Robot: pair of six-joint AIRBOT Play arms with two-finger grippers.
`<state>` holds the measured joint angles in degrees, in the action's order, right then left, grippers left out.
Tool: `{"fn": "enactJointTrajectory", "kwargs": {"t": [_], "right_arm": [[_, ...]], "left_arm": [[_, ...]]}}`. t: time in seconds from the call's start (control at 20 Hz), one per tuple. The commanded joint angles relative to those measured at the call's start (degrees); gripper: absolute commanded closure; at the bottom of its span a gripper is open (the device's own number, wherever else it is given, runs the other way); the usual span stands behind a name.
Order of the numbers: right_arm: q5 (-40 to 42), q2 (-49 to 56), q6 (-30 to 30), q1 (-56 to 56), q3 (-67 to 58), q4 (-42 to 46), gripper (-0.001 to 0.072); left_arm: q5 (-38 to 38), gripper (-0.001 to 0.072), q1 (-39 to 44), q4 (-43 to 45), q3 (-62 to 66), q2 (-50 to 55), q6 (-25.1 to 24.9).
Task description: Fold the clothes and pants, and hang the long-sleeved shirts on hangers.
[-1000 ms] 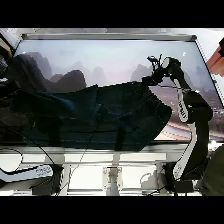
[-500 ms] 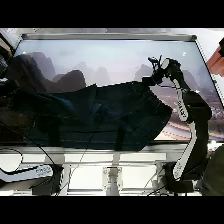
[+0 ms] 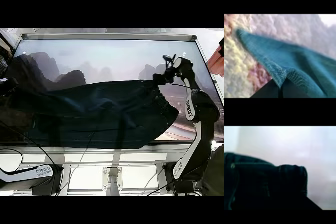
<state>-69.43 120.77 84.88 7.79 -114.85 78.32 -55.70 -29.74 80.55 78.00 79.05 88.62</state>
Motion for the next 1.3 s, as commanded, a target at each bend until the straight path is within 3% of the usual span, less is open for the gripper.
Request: {"fn": "enactJointTrajectory", "kwargs": {"t": [0.0,0.3,0.55,0.9,1.05,1.25], "right_arm": [[1.03,-0.66,6.25,4.59,-0.02,4.37,0.0700],[1.11,-0.76,7.34,10.01,-0.02,4.44,0.0699],[3.67,-0.76,7.06,9.64,-0.02,3.91,0.0698],[11.28,-0.74,9.22,8.83,-0.02,0.46,0.0698],[11.56,-0.68,9.18,8.83,-0.02,-0.37,0.0698],[7.06,-0.26,9.46,8.85,-0.02,1.53,0.0698]], "left_arm": [[4.55,0.0689,0.00,-0.04,0.07,0.59,3.32],[7.28,0.0688,2.16,-1.77,0.04,6.27,3.78],[16.68,0.0688,6.14,-4.74,0.04,11.15,3.80],[27.74,0.0689,7.23,-4.72,0.07,13.31,7.65],[27.08,0.0689,7.02,-4.72,0.07,14.43,7.67],[18.88,0.0689,7.02,-4.26,0.07,19.39,10.67]]}}
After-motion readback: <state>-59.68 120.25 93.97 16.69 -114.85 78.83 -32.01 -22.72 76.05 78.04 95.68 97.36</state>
